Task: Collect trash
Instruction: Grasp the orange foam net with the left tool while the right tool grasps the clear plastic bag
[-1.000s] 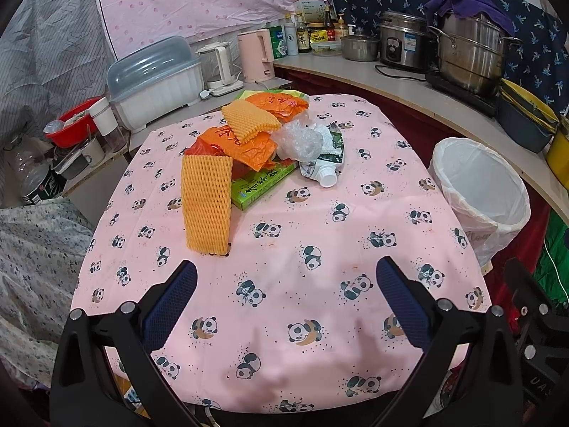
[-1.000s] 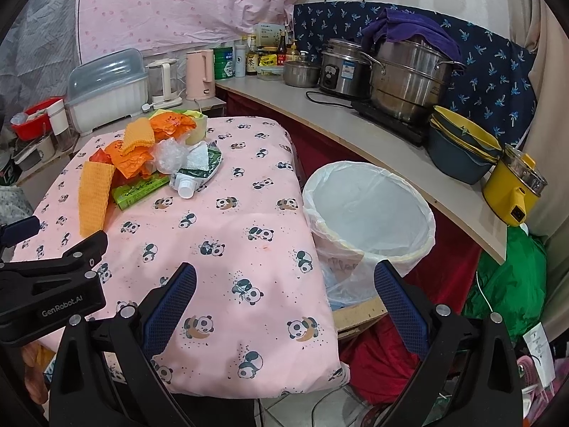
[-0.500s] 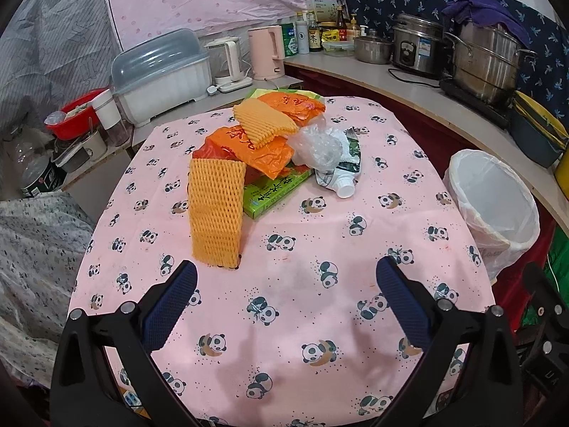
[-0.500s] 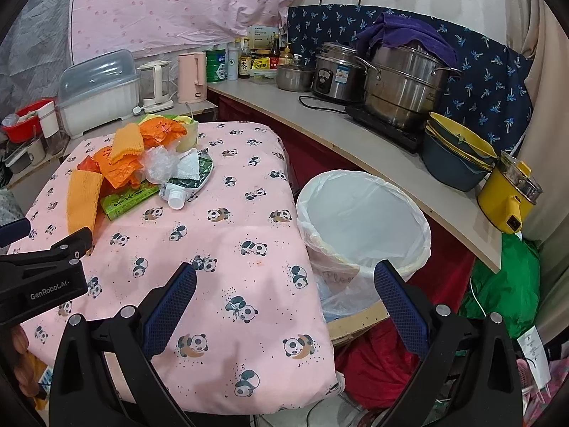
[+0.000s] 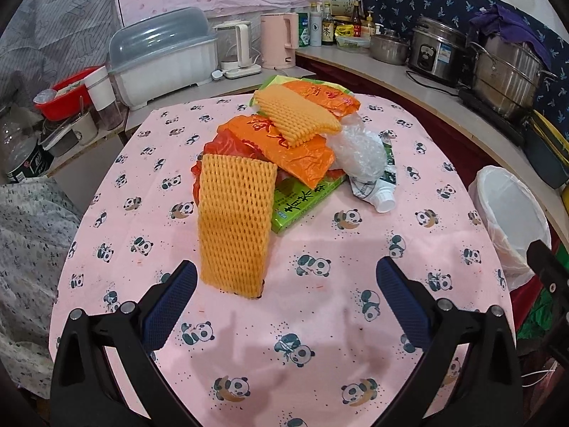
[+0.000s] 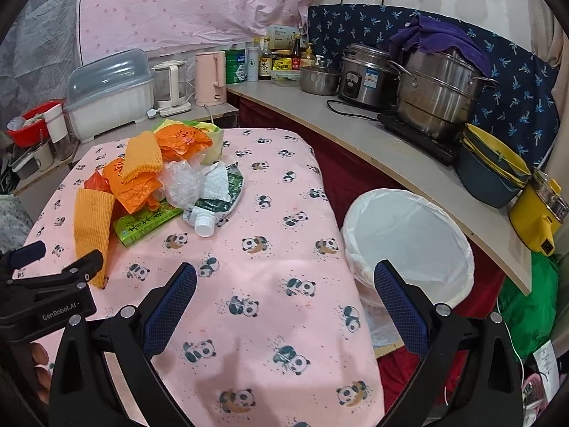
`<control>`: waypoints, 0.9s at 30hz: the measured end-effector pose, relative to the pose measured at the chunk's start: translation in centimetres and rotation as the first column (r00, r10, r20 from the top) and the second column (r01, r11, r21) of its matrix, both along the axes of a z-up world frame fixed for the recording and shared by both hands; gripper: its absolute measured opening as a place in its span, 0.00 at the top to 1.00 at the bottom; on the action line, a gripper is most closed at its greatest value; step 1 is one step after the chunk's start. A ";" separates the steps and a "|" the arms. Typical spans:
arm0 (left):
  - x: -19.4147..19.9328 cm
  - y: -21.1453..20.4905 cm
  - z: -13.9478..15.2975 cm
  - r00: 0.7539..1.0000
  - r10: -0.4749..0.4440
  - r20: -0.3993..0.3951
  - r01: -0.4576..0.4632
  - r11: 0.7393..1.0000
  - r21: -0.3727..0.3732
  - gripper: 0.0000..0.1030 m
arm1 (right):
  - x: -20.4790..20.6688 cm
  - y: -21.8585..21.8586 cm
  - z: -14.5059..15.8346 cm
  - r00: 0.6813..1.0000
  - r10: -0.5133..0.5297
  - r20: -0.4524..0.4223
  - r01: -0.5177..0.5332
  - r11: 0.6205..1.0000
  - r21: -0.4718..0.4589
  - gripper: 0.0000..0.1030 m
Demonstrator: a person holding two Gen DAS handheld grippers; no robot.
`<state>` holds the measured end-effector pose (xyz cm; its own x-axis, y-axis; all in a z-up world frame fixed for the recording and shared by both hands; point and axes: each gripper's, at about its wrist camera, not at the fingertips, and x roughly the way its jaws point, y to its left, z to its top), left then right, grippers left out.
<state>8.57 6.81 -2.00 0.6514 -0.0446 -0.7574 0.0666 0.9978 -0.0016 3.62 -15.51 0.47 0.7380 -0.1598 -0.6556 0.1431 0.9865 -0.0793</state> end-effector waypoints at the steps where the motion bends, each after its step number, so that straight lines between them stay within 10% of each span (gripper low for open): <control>1: 0.6 0.5 -0.4 1.000 0.006 -0.012 -0.006 1.000 -0.006 0.07 | 0.7 0.4 -0.1 1.000 0.008 -0.002 -0.007 1.000 0.002 0.06; 18: 7.3 6.5 -5.5 0.990 0.036 -0.139 -0.052 0.992 -0.112 0.07 | 11.1 5.9 -3.7 0.993 0.105 -0.060 -0.101 0.993 0.065 0.07; 27: 7.5 5.7 -6.1 0.985 -0.031 -0.167 0.000 0.983 -0.182 0.48 | 16.2 7.7 -5.0 0.986 0.146 -0.080 -0.138 0.985 0.102 0.23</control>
<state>16.03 12.51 -8.10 0.5133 -0.2000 -0.8346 0.0650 0.9787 -0.1946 19.82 -7.79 -4.52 0.6885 0.0095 -0.7252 -0.0024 0.9999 0.0108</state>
